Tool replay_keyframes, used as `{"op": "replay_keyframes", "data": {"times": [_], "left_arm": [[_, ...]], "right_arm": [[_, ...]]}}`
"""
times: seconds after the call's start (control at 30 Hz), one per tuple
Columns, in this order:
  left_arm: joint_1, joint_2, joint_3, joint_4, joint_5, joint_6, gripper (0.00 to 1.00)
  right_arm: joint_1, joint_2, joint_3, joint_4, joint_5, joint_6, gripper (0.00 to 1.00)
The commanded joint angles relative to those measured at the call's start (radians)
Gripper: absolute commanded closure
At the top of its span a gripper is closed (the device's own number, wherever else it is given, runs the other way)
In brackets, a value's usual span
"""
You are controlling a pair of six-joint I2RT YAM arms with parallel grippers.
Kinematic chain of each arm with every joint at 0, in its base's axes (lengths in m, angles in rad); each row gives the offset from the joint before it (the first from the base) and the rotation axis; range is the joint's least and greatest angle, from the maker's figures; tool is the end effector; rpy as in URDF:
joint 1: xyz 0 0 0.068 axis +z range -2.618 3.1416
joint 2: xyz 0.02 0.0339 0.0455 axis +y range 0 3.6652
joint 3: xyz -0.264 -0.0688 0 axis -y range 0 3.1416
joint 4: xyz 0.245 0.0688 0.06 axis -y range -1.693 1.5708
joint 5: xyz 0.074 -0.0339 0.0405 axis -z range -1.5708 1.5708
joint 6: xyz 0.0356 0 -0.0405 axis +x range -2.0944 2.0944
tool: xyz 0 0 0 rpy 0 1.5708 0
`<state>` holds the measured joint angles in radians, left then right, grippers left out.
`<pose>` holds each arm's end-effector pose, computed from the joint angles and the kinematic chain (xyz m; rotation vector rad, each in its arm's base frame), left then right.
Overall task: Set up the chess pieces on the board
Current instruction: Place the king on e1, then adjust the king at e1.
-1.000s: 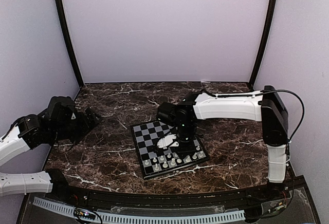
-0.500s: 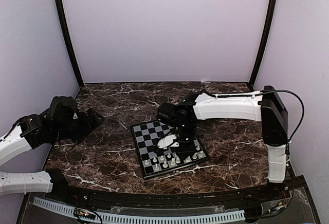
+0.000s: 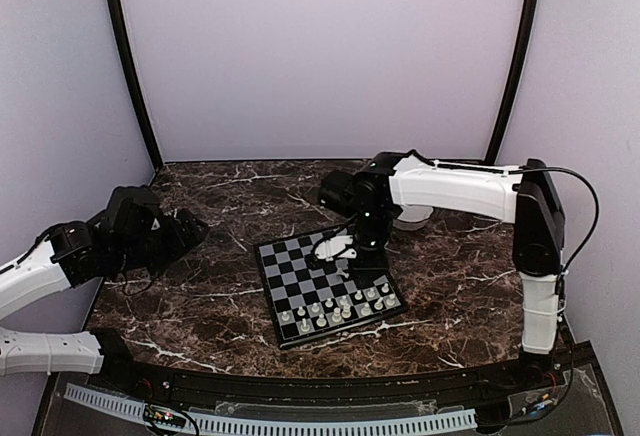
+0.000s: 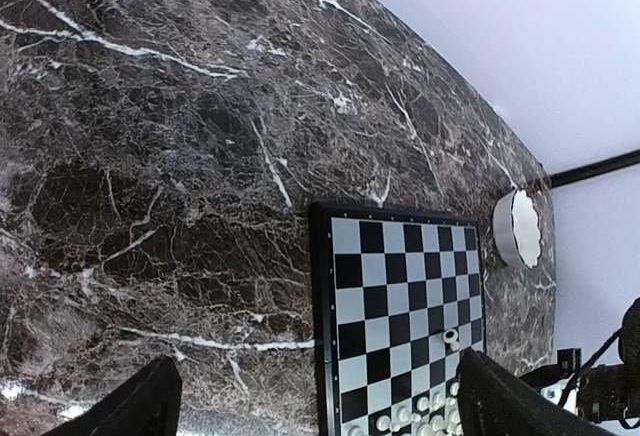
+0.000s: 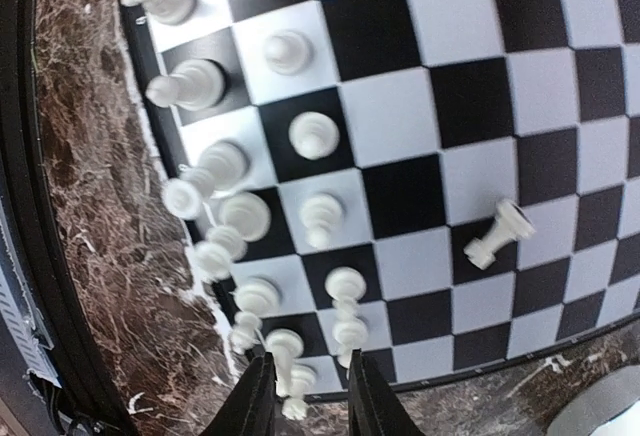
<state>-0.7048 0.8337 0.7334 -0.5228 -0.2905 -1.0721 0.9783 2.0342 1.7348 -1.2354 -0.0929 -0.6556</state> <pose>0.1438 -0.1089 0.2811 -0.5751 2.1749 -0.6859 0.2171 0.3285 0.2254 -2.2745 2.1317 0.1520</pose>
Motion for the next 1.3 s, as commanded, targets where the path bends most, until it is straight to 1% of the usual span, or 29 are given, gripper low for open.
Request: {"op": "replay_keyframes", "data": {"times": [0.0, 0.03, 0.07, 0.1, 0.13, 0.17, 0.2, 0.23, 0.27, 0.3, 0.33, 0.37, 0.43, 0.53, 0.67, 0.77, 0.87, 1.03, 1.27], "left_arm": [[0.005, -0.039, -0.105, 0.058, -0.072, -0.138, 0.01], [0.006, -0.053, -0.131, 0.175, -0.059, -0.096, 0.01], [0.006, -0.077, -0.173, 0.233, -0.032, -0.069, 0.07], [0.006, -0.078, -0.18, 0.295, -0.024, -0.038, 0.08], [0.006, -0.056, -0.155, 0.28, -0.017, -0.025, 0.11], [0.005, -0.001, -0.094, 0.262, -0.012, 0.023, 0.12], [0.005, 0.037, -0.057, 0.207, 0.006, 0.057, 0.13], [0.004, 0.112, 0.029, 0.176, 0.032, 0.119, 0.15], [0.003, 0.153, 0.075, 0.104, 0.046, 0.144, 0.16], [0.002, 0.227, 0.153, 0.073, 0.068, 0.184, 0.18], [-0.001, 0.257, 0.19, 0.021, 0.075, 0.211, 0.19], [-0.003, 0.306, 0.246, 0.001, 0.08, 0.221, 0.2], [-0.011, 0.344, 0.291, -0.022, 0.082, 0.241, 0.2], [-0.014, 0.344, 0.292, 0.011, 0.078, 0.224, 0.21], [-0.014, 0.306, 0.246, 0.062, 0.081, 0.176, 0.24], [-0.014, 0.293, 0.237, 0.059, 0.093, 0.167, 0.25], [-0.016, 0.28, 0.234, 0.038, 0.098, 0.167, 0.25], [-0.018, 0.242, 0.217, 0.012, 0.099, 0.152, 0.26], [-0.03, 0.169, 0.151, 0.025, 0.094, 0.099, 0.29]], "right_arm": [[-0.099, -0.057, 0.049, -0.03, -0.057, -0.02, 0.73], [-0.114, -0.06, 0.053, -0.021, -0.074, -0.017, 0.73], [-0.136, -0.063, 0.053, -0.011, -0.088, -0.012, 0.73], [-0.15, -0.066, 0.051, 0.006, -0.101, -0.007, 0.73], [-0.16, -0.067, 0.048, 0.023, -0.111, -0.001, 0.73], [-0.167, -0.066, 0.041, 0.04, -0.118, 0.004, 0.73], [-0.17, -0.062, 0.037, 0.056, -0.125, 0.006, 0.73], [-0.171, -0.057, 0.035, 0.066, -0.135, 0.005, 0.73], [-0.171, -0.054, 0.037, 0.07, -0.156, -0.004, 0.73], [-0.17, -0.056, 0.04, 0.074, -0.179, -0.016, 0.73], [-0.17, -0.065, 0.035, 0.078, -0.224, -0.03, 0.72], [-0.167, -0.075, 0.026, 0.075, -0.267, -0.059, 0.71], [-0.156, -0.103, 0.0, 0.06, -0.332, -0.133, 0.67], [-0.129, -0.142, -0.059, 0.067, -0.363, -0.216, 0.62], [-0.084, -0.157, -0.121, 0.078, -0.342, -0.266, 0.61], [-0.051, -0.174, -0.171, 0.119, -0.308, -0.276, 0.61], [-0.013, -0.185, -0.22, 0.191, -0.248, -0.26, 0.61], [0.02, -0.178, -0.245, 0.292, -0.151, -0.196, 0.62], [0.03, -0.167, -0.258, 0.318, -0.129, -0.172, 0.64]]}}
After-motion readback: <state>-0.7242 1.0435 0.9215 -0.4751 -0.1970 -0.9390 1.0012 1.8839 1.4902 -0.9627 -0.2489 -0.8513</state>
